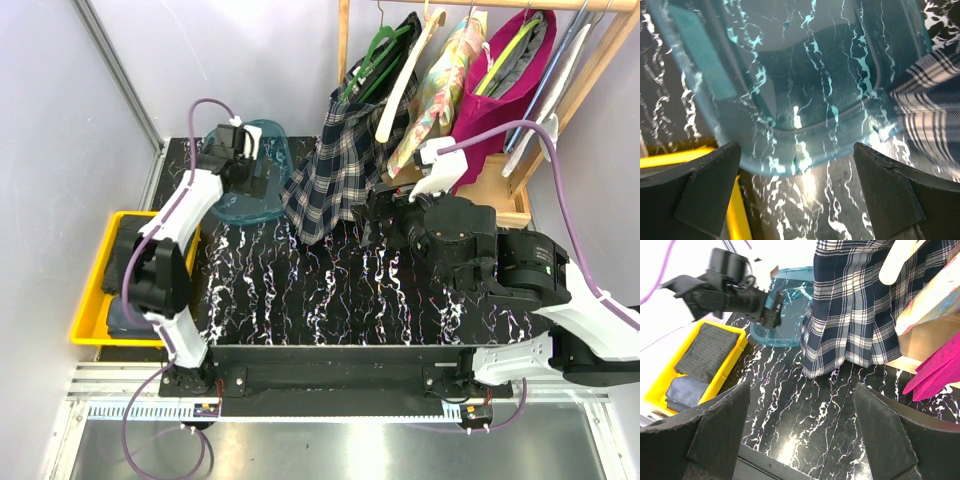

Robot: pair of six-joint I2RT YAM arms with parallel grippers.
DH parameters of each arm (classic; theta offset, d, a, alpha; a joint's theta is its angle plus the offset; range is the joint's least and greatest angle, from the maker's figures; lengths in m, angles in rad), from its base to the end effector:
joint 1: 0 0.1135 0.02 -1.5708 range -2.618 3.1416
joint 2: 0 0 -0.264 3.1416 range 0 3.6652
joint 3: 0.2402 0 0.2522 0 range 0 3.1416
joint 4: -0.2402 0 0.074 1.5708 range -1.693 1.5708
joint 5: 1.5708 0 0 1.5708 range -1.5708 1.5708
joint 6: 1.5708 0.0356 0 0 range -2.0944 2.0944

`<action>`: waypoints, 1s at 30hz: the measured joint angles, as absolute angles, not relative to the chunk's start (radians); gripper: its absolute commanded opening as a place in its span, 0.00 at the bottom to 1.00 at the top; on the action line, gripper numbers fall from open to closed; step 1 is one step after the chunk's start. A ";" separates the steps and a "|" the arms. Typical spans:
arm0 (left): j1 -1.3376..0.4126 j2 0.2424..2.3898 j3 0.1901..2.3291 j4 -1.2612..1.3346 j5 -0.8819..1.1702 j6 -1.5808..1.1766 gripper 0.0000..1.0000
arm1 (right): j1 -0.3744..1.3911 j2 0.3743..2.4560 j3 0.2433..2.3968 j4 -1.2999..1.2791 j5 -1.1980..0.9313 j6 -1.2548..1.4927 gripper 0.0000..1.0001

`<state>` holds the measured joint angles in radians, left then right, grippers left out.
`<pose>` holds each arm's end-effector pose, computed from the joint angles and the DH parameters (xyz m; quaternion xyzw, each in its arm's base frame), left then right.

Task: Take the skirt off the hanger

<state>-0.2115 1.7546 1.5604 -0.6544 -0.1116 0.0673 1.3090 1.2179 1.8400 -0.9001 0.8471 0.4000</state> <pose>0.3846 -0.0785 0.3026 0.1103 0.9277 0.0266 0.3556 0.0741 0.1734 0.5260 -0.0971 0.7625 0.1987 0.6080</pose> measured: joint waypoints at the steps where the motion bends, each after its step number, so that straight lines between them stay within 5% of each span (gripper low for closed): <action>1: -0.216 1.774 1.560 -0.640 -0.116 0.070 0.92 | 1.309 1.218 1.837 -0.897 0.847 0.398 0.91; 16: -0.221 2.011 1.551 -0.568 -0.185 0.069 0.88 | 1.309 1.180 1.800 -0.879 0.845 0.390 0.92; 30: -0.434 1.710 1.103 -0.606 -0.159 0.043 0.85 | 1.309 1.184 1.802 -0.842 0.847 0.346 0.93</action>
